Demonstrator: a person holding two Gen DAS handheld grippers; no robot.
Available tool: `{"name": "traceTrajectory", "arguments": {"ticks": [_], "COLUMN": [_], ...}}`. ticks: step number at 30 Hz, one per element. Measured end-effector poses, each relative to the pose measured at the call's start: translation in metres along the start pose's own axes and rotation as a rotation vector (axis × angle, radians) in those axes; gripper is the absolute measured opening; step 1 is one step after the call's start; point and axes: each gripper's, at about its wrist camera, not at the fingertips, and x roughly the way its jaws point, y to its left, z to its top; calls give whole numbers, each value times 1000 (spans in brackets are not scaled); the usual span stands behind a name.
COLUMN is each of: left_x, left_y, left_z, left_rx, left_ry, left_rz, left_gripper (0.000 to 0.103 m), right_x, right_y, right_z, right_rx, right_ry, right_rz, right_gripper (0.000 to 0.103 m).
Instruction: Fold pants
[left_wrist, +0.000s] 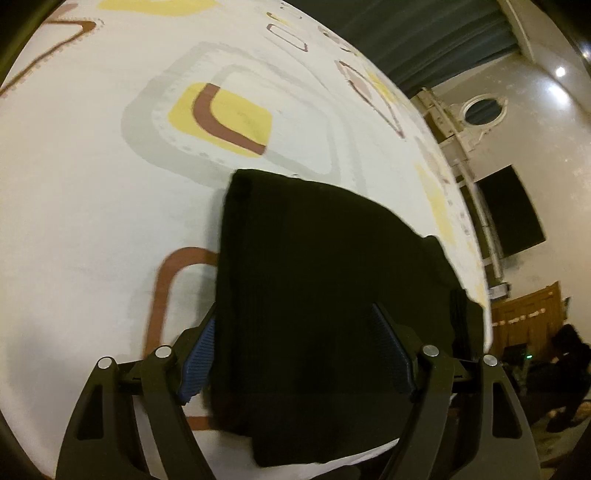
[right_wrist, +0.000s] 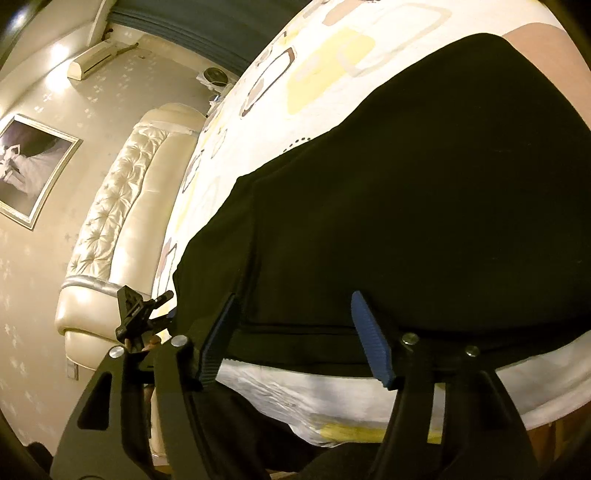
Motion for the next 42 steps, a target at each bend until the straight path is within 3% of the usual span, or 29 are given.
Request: {"name": "traceTrajectory", "arguments": {"ticks": [7, 13, 20, 23, 28, 32, 37, 42], "left_x": [12, 5, -11, -13, -23, -27, -19, 19], "left_y": [-4, -18, -61, -84, -118, -161, -227, -298], "left_z": [-1, 0, 3, 3, 5, 4, -6, -22], "left_rx": [-3, 38, 122, 162, 188, 244, 344, 457], "left_ry": [57, 43, 24, 16, -7, -20, -14, 10], "left_rz": [-16, 0, 17, 51, 43, 50, 45, 64], "left_gripper": [18, 15, 15, 15, 14, 14, 14, 14], "right_x": [0, 0, -1, -2, -7, -15, -32, -50], "right_y": [5, 7, 16, 25, 39, 44, 44, 43], "right_z": [1, 1, 1, 0, 0, 2, 8, 14], "right_rx": [-10, -28, -54, -86, -154, -185, -171, -159], "right_ry": [-3, -6, -7, -4, -14, -37, -85, -128], "right_rz": [8, 27, 21, -13, -97, -145, -132, -125], "right_gripper": [73, 82, 89, 90, 90, 90, 90, 90]}}
